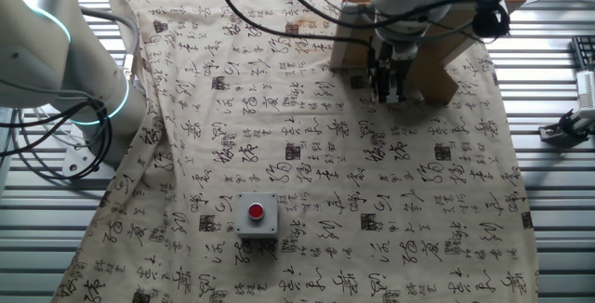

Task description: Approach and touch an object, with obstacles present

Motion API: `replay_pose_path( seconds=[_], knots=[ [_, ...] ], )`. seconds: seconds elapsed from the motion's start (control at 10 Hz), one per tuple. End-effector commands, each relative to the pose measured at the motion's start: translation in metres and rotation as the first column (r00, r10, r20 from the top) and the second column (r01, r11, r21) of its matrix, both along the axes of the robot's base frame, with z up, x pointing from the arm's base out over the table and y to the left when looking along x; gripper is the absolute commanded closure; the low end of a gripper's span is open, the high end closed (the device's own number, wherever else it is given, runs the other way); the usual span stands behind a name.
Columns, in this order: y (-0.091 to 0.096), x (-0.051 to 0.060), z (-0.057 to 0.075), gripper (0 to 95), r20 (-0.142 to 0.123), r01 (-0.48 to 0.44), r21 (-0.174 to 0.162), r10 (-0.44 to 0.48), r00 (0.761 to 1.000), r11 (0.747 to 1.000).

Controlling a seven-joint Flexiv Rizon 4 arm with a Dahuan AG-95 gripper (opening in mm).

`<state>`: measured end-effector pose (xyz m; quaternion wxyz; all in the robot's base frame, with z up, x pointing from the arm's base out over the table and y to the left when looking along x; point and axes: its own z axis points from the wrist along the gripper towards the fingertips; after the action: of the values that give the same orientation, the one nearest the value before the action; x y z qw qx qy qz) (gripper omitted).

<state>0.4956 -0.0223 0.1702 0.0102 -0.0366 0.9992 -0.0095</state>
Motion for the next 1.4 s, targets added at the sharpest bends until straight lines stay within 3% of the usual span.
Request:
replay_pose_path(
  seconds=[0.1, 0.4, 1.4],
  knots=[
    [-0.006, -0.001, -0.003, 95.0, 0.004, -0.005, -0.003, 0.005, 1.0, 1.0],
    [-0.015, 0.004, -0.019, 95.0, 0.017, -0.025, -0.003, 0.025, 1.0, 1.0],
    [-0.015, 0.008, -0.018, 95.0, 0.016, -0.026, -0.005, 0.026, 1.0, 1.0]
  ],
)
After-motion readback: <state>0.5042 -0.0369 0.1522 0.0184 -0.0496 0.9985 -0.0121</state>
